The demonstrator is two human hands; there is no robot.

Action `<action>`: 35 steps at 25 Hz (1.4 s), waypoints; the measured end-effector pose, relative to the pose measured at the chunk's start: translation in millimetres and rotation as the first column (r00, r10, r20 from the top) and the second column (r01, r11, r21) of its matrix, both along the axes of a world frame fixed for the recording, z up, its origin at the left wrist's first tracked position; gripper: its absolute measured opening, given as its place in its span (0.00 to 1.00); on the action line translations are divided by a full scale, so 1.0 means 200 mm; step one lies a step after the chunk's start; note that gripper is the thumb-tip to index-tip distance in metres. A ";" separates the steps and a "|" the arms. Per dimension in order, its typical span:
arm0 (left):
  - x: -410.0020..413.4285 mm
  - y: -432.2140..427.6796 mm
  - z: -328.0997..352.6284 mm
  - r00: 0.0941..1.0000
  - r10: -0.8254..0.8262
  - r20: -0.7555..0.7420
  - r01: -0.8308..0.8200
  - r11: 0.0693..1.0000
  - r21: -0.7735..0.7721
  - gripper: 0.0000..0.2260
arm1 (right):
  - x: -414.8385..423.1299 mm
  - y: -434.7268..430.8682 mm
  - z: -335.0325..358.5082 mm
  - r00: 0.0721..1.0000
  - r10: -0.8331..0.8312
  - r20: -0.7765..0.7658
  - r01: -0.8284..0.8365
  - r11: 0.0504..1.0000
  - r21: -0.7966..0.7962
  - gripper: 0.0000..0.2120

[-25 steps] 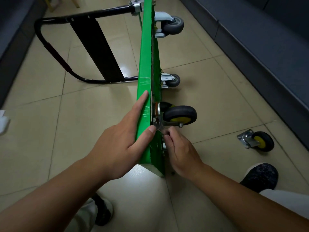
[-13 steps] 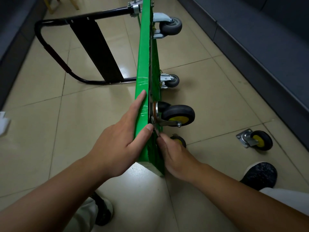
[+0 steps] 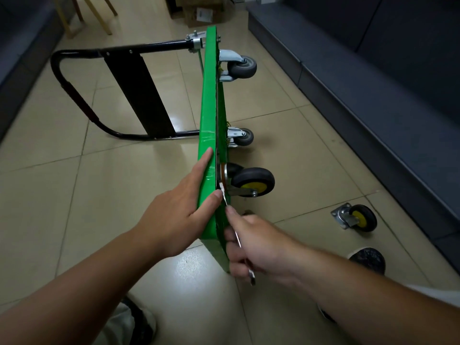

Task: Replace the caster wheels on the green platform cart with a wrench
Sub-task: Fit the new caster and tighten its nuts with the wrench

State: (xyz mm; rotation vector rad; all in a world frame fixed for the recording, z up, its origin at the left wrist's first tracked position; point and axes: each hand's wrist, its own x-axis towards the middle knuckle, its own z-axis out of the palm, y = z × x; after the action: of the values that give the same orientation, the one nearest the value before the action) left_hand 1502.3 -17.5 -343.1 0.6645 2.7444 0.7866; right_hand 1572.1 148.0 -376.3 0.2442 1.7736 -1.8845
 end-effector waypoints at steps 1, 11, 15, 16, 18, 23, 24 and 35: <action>0.00 0.00 0.00 1.000 -0.001 0.004 0.001 1.000 -0.007 0.32 | 0.04 -0.01 -0.05 0.993 -0.040 -0.112 0.052 0.994 0.101 0.23; 0.00 -0.01 -0.02 1.000 0.003 0.018 -0.004 0.999 0.033 0.31 | -0.20 0.17 -0.40 0.727 0.294 -0.620 0.307 0.669 0.677 0.13; 0.01 -0.01 -0.01 1.000 0.017 0.016 -0.018 0.999 0.048 0.31 | -0.25 0.15 -0.44 0.655 0.344 -0.673 0.307 0.692 0.653 0.14; 0.01 -0.01 -0.01 1.000 0.020 0.015 -0.021 0.998 0.051 0.31 | -0.26 0.16 -0.44 0.634 0.362 -0.683 0.305 0.695 0.651 0.15; 0.01 0.00 -0.01 1.000 0.024 0.019 -0.025 0.998 0.063 0.31 | -0.27 0.16 -0.45 0.625 0.392 -0.675 0.284 0.692 0.664 0.17; 0.02 0.00 0.00 0.999 0.031 0.010 -0.031 0.997 0.077 0.31 | -0.22 0.11 -0.42 0.759 0.342 -0.553 0.085 0.791 0.606 0.17; 0.02 0.00 0.00 0.999 0.034 0.007 -0.034 0.996 0.077 0.31 | -0.20 0.09 -0.40 0.800 0.298 -0.521 0.040 0.840 0.541 0.18; 0.02 0.00 0.00 1.000 0.024 -0.021 -0.024 1.000 -0.005 0.31 | -0.13 0.01 0.11 0.976 0.136 0.172 -0.129 0.990 -0.048 0.26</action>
State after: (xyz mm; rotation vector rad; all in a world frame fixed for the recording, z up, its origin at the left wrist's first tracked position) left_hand 1505.4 -18.1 -342.2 0.6439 2.7767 0.7817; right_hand 1546.1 149.3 -355.1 0.2629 1.5974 -1.7434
